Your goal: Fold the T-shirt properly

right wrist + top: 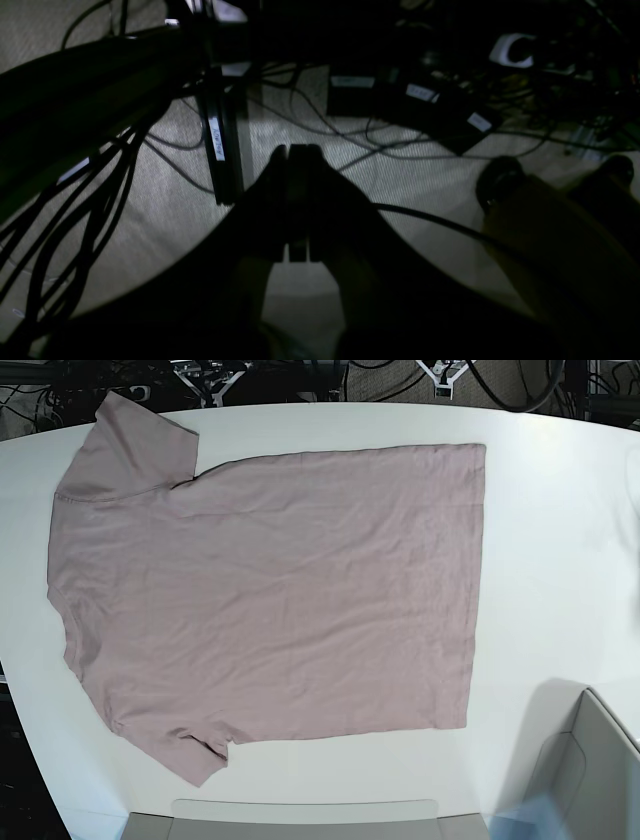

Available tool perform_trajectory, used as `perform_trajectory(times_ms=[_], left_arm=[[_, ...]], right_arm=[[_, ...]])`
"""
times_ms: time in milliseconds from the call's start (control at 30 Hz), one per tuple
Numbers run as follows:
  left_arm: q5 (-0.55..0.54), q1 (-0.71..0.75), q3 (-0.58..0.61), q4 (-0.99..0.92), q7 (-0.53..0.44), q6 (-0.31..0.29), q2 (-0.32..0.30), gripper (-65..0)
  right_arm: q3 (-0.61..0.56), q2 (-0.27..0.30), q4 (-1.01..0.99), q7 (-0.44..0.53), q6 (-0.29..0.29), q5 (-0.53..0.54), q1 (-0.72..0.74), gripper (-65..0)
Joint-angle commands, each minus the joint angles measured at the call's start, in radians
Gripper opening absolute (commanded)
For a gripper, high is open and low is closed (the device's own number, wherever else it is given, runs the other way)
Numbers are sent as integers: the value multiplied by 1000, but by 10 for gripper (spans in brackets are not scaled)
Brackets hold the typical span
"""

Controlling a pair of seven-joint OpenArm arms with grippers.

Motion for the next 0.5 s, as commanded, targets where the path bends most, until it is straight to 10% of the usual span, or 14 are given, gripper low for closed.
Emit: perform_trajectory(times_ms=[0,467], left_arm=[[3,7,4,2,-5,-2,5,-648],[6,1,7,2,-3,1,28,-648]], right_arm=[[-2,-11,-3,16,6,3,-8,-646],[1,-29,43,-5,6,3,-48,-646]])
